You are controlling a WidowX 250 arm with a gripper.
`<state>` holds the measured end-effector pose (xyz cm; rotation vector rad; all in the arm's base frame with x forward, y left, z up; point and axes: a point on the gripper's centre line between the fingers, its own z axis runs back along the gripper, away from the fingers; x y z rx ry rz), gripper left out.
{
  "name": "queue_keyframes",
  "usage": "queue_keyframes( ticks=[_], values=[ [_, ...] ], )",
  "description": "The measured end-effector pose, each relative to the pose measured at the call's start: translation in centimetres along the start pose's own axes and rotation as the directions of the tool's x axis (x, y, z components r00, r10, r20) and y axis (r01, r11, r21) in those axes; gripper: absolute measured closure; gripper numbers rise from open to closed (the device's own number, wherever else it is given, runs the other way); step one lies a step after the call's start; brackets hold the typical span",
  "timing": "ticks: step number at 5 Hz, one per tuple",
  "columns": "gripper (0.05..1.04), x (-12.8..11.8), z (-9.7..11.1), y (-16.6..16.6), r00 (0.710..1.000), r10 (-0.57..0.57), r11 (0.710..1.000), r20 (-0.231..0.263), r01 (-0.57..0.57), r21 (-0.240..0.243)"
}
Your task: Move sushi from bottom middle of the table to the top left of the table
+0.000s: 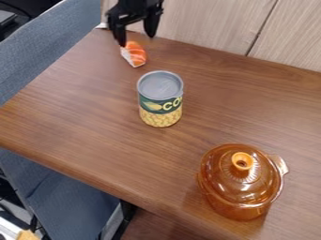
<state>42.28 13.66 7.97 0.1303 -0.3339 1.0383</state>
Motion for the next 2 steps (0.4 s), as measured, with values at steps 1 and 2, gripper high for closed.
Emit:
queue_keyframes(
  ticks=[1, 2],
  values=[
    [0.083, 0.24, -0.03, 0.18, 1.0, 0.012, 1.0, 0.0, -0.012, -0.001],
    [0.083, 0.25, -0.06, 0.22, 1.0, 0.01, 1.0, 0.002, -0.01, 0.0]
  ],
)
